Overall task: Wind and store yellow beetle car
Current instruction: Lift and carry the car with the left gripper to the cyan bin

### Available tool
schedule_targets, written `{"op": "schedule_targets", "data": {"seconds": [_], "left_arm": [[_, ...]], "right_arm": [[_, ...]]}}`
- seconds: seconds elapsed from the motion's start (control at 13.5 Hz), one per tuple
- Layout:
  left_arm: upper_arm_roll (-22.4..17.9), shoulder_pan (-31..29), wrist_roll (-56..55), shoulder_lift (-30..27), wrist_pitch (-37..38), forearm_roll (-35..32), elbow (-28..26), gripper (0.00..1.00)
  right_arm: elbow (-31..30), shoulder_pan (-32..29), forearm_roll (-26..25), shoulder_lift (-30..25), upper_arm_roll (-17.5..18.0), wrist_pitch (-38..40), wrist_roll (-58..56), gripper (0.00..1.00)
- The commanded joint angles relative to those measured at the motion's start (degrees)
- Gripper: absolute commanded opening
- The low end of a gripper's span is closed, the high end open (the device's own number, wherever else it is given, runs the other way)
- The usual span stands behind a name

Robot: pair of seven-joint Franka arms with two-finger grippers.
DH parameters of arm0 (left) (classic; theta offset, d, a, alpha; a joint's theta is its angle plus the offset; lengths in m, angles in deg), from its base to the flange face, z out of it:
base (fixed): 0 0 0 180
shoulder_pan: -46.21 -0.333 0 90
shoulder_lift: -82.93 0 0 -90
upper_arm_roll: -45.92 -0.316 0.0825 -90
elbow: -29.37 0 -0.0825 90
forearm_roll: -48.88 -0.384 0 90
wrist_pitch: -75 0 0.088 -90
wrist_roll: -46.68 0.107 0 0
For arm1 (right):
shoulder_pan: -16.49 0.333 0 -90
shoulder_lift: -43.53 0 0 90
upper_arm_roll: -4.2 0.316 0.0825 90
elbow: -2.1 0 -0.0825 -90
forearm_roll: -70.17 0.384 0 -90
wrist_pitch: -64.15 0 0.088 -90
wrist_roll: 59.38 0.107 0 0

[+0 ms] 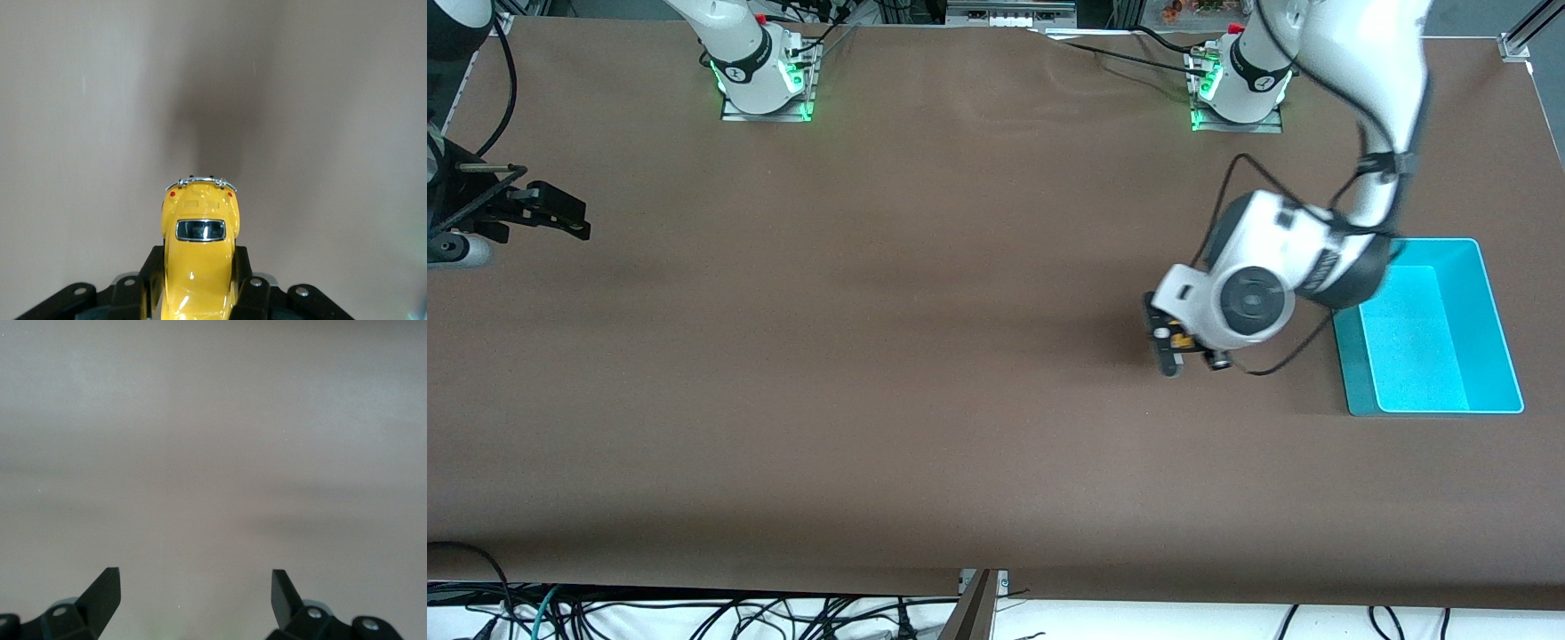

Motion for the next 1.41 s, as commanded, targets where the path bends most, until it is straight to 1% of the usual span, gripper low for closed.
{"op": "schedule_targets", "data": {"seconds": [0.0,0.07,0.22,0.3,0.45,0.59,0.67,0.82,0.97,1.19,1.34], "left_arm": [[0.2,-6.9,7.7,-3.3,5.2,0.3,-1.5,0.11],[-0.3,-10.2,12.3,-3.3,6.0,-0.6,-1.5,0.10],[-0.3,-16.8,22.0,-2.0,5.2,-3.2,-2.0,0.06],[-0.2,-19.6,26.4,-1.6,4.8,-3.2,-2.1,0.06],[-0.5,-22.4,32.6,-1.5,4.7,-3.9,-2.2,0.04],[-0.4,-27.6,37.5,-0.1,3.8,-5.5,-2.3,0.02],[-0.5,-29.2,40.1,0.6,2.3,-5.6,-2.4,0.02],[-0.5,-31.7,43.2,1.9,-3.0,-8.0,-3.3,0.00],[-0.4,-33.9,44.7,3.9,-7.8,-8.2,-4.5,0.00],[-0.4,-34.3,46.7,4.6,-12.5,-8.1,-7.3,0.00],[-0.3,-34.6,46.9,3.9,-18.5,-7.6,-11.3,0.06]], "right_arm": [[-0.7,-0.3,1.1,-0.7,-0.5,0.5,-0.9,1.00],[-0.6,-0.3,1.1,-0.2,-0.6,0.5,-0.9,1.00],[-0.5,-0.3,1.1,0.0,-0.6,0.4,-0.9,1.00],[-0.5,-0.3,1.1,0.0,-0.6,0.4,-0.9,1.00],[-0.5,-0.2,1.1,0.0,-0.6,0.4,-0.9,1.00],[-0.5,-0.2,1.1,0.0,-0.5,0.4,-0.9,1.00],[-0.5,-0.2,1.1,0.0,-0.5,0.5,-0.8,1.00],[-0.5,-0.2,1.1,0.0,-0.5,0.4,-0.9,1.00],[-0.5,-0.3,1.1,0.0,-0.6,0.4,-0.9,1.00],[-0.5,-0.3,1.1,0.0,-0.6,0.4,-0.8,1.00],[-0.5,-0.3,1.1,0.0,-0.6,0.3,-0.8,1.00]]}}
